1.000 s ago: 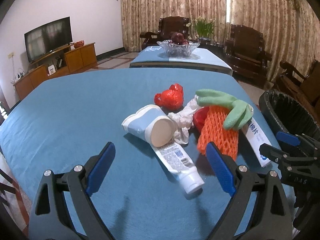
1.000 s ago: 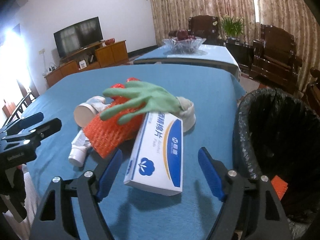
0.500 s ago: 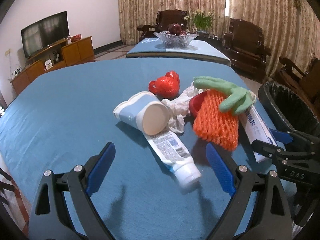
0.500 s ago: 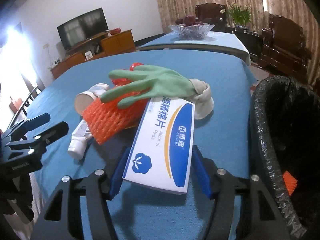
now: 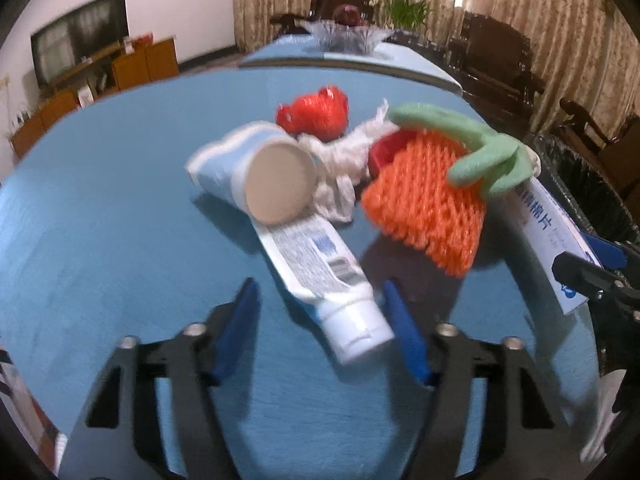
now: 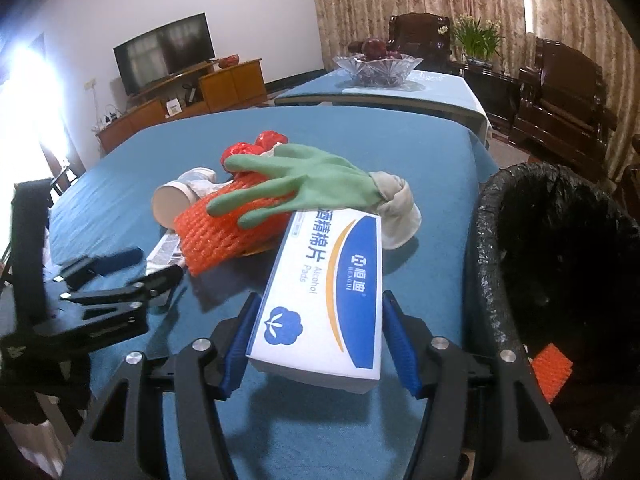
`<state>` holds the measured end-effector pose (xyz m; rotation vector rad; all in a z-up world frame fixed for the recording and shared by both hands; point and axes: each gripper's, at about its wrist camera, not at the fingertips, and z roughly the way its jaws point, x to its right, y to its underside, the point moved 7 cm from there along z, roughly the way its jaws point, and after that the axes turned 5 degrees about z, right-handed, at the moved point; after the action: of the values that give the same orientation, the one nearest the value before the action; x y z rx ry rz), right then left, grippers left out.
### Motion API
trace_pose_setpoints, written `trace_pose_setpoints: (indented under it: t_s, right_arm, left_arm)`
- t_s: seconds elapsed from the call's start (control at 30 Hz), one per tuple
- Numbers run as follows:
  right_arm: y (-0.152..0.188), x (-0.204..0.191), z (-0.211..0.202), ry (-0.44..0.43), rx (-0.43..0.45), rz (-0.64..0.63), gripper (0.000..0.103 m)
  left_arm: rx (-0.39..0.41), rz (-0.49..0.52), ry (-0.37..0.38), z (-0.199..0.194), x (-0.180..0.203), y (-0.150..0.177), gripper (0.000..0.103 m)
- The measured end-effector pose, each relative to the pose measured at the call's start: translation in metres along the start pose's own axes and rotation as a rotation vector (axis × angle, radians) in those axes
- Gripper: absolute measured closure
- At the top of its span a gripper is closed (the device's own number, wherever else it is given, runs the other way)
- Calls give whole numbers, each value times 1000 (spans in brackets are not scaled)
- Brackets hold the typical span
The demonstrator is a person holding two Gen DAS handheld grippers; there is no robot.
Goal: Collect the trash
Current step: 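Return both grippers to the table and grasp the white-blue alcohol pad box with the right gripper, then grasp the white toothpaste tube with the left gripper while the right holds the box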
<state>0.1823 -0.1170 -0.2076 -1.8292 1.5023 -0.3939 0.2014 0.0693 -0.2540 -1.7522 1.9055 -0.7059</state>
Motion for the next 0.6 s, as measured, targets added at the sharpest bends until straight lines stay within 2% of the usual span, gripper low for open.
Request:
trace_pose_setpoints:
  t_s: [0.07,0.13,0.4,0.6]
  right_arm:
    - [-2,-1,-2,-5,5,-3,44]
    - [-5,-2,-6,-10,13,-6,44]
    - [-16,-10,-19,-23,32,-27,45]
    - [-6,-13,-27,-28,16,-34,46]
  left_arm:
    - [8,1,-2,-2,2,0,63]
    - [1,-2,-1,-3,3,-1,67]
    - [68,1,-5,-38,1,-18,72]
    - [115,35,-3,-68,11,-26,76]
